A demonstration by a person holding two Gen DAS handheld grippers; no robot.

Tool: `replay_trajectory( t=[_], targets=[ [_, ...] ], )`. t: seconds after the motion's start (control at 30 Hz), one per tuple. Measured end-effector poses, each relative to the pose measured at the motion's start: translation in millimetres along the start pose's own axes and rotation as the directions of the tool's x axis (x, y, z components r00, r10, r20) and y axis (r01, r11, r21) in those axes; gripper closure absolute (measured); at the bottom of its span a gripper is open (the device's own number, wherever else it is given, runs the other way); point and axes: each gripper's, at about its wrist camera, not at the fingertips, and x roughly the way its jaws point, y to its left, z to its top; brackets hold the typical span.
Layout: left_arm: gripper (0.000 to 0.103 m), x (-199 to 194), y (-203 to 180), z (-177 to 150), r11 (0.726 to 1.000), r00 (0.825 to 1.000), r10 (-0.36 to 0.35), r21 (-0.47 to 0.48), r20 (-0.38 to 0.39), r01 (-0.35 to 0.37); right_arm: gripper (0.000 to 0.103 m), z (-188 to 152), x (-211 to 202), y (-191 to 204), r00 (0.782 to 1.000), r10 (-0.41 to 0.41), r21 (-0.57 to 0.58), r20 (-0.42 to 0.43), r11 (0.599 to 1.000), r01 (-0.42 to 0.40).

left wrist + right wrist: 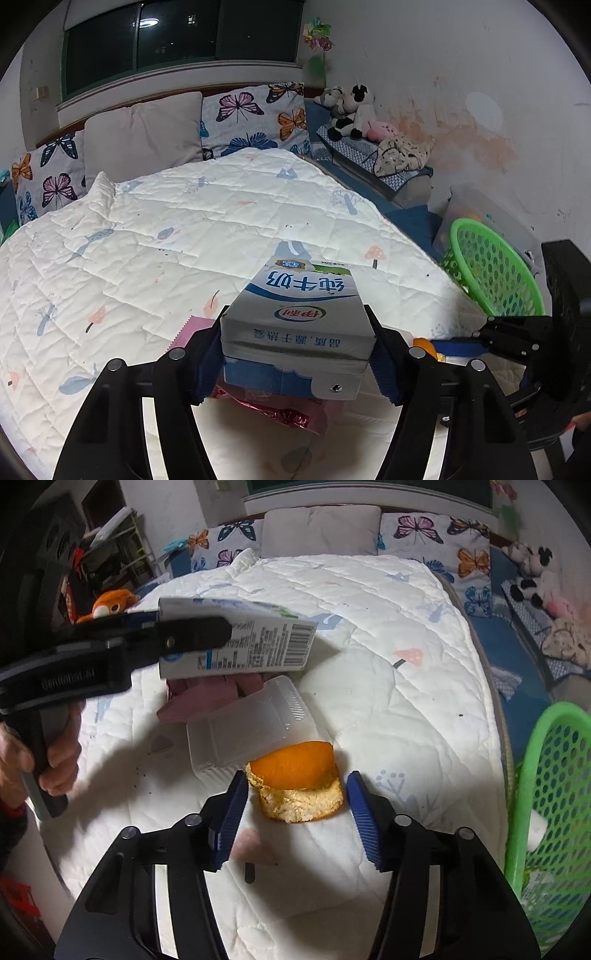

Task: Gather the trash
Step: 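Grasp the milk carton with the left gripper while the right gripper grasps the orange peel, then drop the milk carton into the basket with the left gripper while the right gripper drops the orange peel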

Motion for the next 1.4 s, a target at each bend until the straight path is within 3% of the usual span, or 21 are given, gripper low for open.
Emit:
replay_trajectory(
  t=[0.2, 0.73, 1.0, 1.4],
  targets=[
    [0.038, -13.1, 1.9, 3.5, 1.0, 0.999, -0.009, -0.024, 0.03, 0.01, 0.063, -0.9, -6.5, 0.1, 1.0, 0.0, 0.008, 0.017, 1.0, -0.001],
    [0.038, -36.3, -30.2, 10.5, 0.995, 0.994, -0.09, -0.027, 0.07, 0.092, 0.066, -20.6, -56.6, -30.5, 0.997, -0.012, 0.119, 0.08, 0.993, 0.002],
    [0.038, -31.9, -66.0, 17.6, 0.988, 0.986, -0.153, -0.004, 0.067, 0.154, 0.066, -41.9, -95.2, -85.6, 0.988, -0.12, 0.22, 0.098, 0.971, 0.096],
    [0.038, -12.3, -131.4, 26.8, 0.972, 0.973, -0.228, 0.069, 0.04, 0.225, 0.062, -88.1, -116.9, -172.5, 0.969, -0.243, 0.387, 0.03, 0.897, 0.213]
  ],
)
